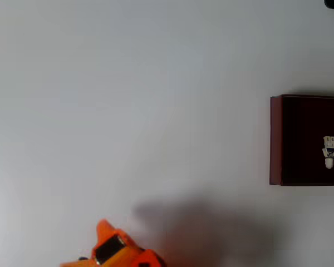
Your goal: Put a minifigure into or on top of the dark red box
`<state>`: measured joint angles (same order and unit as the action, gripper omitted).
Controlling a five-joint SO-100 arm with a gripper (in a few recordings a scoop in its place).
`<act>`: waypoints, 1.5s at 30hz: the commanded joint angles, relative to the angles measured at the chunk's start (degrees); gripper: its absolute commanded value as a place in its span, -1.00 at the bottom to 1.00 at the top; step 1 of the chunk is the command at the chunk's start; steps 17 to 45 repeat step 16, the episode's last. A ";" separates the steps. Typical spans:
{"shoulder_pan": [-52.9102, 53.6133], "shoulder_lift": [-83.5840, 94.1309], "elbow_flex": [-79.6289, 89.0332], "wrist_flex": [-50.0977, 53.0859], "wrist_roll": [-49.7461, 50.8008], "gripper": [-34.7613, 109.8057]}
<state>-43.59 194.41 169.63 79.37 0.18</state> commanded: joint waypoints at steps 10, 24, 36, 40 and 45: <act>-0.62 0.88 3.34 -1.49 1.14 -0.52; -0.70 0.88 3.34 -1.49 1.14 -0.52; -0.70 0.88 3.34 -1.49 1.14 -0.52; -0.70 0.88 3.34 -1.49 1.14 -0.52; -0.70 0.88 3.34 -1.49 1.14 -0.52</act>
